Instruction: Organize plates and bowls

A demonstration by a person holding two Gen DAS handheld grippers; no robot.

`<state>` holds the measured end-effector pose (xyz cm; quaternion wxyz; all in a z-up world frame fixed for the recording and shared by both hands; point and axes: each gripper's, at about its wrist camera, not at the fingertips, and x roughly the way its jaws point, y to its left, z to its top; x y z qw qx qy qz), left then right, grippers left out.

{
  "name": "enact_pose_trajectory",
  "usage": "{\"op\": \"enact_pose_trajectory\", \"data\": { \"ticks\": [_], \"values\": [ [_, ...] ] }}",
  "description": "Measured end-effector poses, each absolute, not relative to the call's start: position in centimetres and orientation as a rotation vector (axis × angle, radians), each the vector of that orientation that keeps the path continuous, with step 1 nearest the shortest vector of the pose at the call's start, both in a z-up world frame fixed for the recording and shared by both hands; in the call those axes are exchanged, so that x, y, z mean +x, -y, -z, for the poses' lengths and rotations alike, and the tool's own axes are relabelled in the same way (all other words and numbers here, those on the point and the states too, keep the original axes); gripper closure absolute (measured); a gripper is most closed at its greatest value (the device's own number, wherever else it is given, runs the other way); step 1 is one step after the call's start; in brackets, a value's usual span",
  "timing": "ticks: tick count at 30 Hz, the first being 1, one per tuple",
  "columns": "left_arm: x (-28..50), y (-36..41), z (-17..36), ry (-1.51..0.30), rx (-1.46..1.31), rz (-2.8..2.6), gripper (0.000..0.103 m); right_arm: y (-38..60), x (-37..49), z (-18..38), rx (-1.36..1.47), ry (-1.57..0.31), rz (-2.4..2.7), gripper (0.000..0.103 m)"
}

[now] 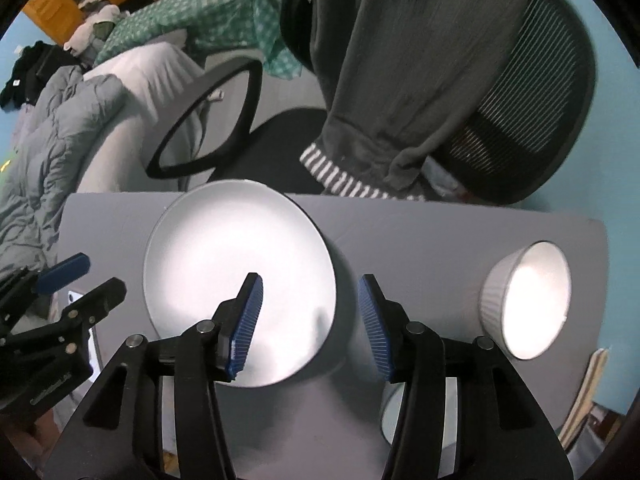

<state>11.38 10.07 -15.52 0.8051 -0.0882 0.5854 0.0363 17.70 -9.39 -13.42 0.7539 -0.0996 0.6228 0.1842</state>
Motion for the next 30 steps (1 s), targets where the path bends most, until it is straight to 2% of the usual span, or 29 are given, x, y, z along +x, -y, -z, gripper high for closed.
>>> {"op": "enact_pose_trajectory", "data": {
  "ticks": [3, 14, 25, 30],
  "values": [
    [10.4, -10.1, 13.7, -1.21, -0.179, -0.082, 0.047, 9.8, 17.0, 11.6, -0.217, -1.305, -0.384, 0.048],
    [5.3, -11.1, 8.2, -1.079, -0.208, -0.092, 0.045, 12.3, 13.8, 6.2, -0.097, -1.226, -0.348, 0.047],
    [0.6, -9.5, 4.4, -0.981, -0.168, -0.01, 0.044, 13.6, 9.6, 2.5, -0.111, -1.113, -0.279, 0.047],
    [-1.0, -8.7, 2.9, -0.976, -0.191, 0.011, 0.038, 14.3, 7.9, 1.4, -0.131, -1.074, -0.247, 0.047]
  ]
}}
